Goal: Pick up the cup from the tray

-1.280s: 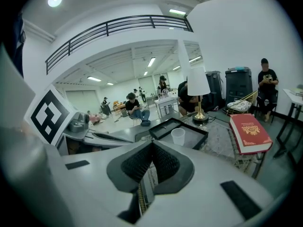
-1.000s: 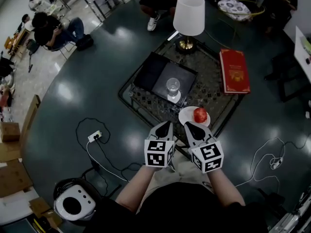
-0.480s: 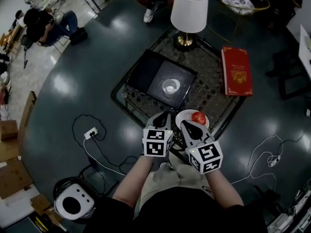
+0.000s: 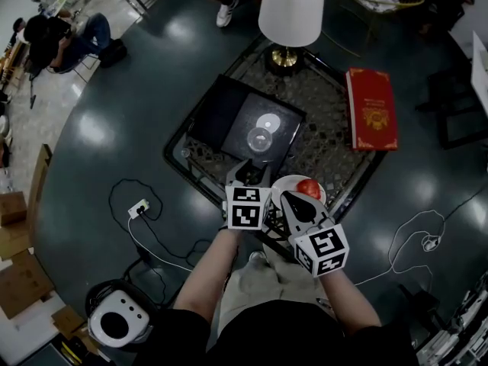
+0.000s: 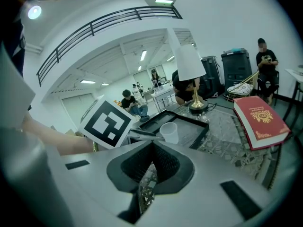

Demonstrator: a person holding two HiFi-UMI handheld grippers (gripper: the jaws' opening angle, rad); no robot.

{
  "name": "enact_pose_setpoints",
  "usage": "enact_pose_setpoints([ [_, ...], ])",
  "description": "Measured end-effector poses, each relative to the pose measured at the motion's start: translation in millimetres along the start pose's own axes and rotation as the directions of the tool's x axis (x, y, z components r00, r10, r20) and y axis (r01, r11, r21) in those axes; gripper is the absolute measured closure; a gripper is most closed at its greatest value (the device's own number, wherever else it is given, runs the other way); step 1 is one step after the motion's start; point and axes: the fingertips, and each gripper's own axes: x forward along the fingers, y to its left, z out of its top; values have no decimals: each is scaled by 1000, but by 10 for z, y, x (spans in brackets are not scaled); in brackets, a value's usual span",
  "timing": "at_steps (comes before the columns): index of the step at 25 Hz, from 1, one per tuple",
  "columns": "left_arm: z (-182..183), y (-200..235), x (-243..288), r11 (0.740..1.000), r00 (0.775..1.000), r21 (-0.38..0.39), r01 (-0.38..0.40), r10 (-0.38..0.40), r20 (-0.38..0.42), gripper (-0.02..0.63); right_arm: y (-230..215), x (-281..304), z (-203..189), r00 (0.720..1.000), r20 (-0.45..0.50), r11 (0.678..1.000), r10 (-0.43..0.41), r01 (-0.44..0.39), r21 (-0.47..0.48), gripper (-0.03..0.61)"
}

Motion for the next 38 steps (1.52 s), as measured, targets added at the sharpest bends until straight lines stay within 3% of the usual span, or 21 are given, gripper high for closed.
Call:
enact_pose_setpoints([
  [17,44,265,674,998,993,32,-54,56,-100,279,-182,91,-77,1000,-16,998,-7,8,59,568],
  [27,54,321,860,993,985,44,-107,112,-132,291,-275,96,-135,999,-29,996,-17,19,83,568],
  [28,56,331,861,993,984,45,-114,119,-131,321,-275,97,-143,999,-31,996,-17,19,85,568],
  [38,125,322,707,992,989,49,-113,118,-93,331,-229,86,-153,1000,-27,997,-15,17,77,568],
])
